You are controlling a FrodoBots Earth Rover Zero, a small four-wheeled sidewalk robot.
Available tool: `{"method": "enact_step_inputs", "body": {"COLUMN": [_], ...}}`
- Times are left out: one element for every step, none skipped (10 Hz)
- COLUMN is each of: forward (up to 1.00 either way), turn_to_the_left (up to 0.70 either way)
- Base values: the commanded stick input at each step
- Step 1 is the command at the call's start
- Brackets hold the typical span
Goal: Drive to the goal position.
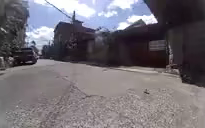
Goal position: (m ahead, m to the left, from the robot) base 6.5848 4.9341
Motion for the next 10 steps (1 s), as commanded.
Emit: {"method": "enact_step_inputs", "body": {"forward": [0.85, 0.85, 0.85, 0.85, 0.85, 0.85, 0.85, 0.85, 0.85, 0.85], "turn_to_the_left": [0.00, 0.00, 0.00, 0.00, 0.00, 0.00, 0.00, 0.00, 0.00, 0.00]}}
